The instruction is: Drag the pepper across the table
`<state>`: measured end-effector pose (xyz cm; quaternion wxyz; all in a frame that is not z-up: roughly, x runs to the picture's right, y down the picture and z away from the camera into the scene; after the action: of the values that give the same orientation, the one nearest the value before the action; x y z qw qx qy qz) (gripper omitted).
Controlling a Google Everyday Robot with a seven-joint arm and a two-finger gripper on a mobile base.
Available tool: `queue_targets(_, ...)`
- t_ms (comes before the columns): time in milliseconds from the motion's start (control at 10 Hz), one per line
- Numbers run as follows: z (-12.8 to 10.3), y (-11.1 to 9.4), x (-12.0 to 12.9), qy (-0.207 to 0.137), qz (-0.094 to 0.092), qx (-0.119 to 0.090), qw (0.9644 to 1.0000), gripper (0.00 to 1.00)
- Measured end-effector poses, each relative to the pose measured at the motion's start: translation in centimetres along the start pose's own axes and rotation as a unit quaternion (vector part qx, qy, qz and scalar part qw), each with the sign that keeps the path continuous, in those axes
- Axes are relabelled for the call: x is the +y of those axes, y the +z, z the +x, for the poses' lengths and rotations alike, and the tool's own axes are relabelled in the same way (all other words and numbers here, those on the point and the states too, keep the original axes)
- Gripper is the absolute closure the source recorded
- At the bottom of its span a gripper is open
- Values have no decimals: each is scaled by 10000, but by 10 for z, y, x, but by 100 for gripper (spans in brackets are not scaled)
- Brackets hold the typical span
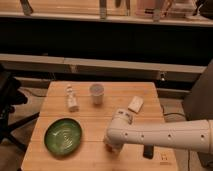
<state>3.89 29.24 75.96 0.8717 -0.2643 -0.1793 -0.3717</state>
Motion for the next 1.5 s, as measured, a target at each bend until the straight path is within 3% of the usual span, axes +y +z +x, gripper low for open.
queue_targets(100, 3, 0, -1, 9, 2, 5, 10000, 76)
queue_targets(200, 4, 0, -3, -10, -8, -2, 10000, 91)
queue_targets(400, 10, -1, -2, 8, -16, -3, 10000, 98)
queue_targets(900, 37, -9, -5, 115, 17, -10, 9999, 98)
queue_targets(1500, 70, -15, 13, 234, 39, -39, 9997, 98)
